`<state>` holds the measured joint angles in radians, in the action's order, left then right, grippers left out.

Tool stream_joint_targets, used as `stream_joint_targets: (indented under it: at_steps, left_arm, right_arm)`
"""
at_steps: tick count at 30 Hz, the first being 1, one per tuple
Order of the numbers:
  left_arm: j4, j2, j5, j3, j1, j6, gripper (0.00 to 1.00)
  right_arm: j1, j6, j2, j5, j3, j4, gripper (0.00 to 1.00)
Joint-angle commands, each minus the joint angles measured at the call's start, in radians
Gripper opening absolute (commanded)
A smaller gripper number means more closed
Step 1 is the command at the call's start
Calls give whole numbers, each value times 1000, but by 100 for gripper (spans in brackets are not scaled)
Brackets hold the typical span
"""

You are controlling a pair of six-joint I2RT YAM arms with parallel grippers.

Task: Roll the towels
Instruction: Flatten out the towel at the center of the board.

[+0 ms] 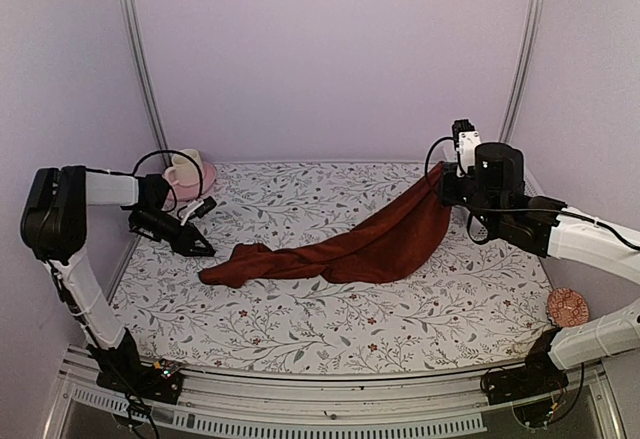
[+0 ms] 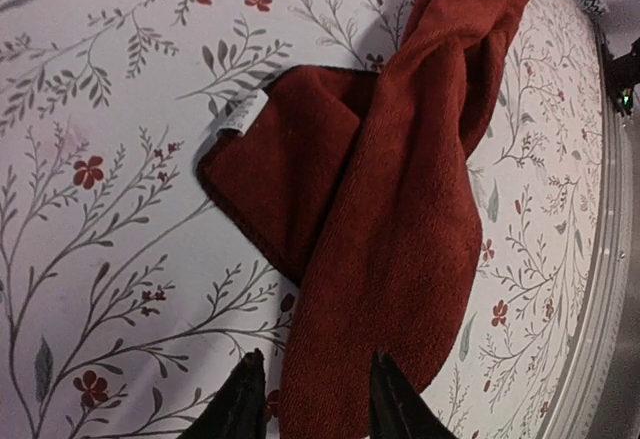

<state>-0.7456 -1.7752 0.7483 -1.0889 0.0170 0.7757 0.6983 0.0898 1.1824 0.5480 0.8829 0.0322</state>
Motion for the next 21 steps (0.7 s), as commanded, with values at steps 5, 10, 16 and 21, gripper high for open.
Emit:
stream_joint_targets:
  at_steps: [5,10,16,21]
  left_arm:
    - [55,-9,-139,43,24,-265,36]
    - [68,-27,-229,78,18,-287,35]
    - [104,-11,-336,119,1,-310,36]
    - [76,-19,-301,144,-38,-277,37]
  right_arm:
    - [-7,22,52,-19,17,-6,2]
    - [-7,27,53,-36,22,-6,2]
    - [-6,31,43,-59,22,-7,2]
    - [-6,30,58,-60,30,-8,2]
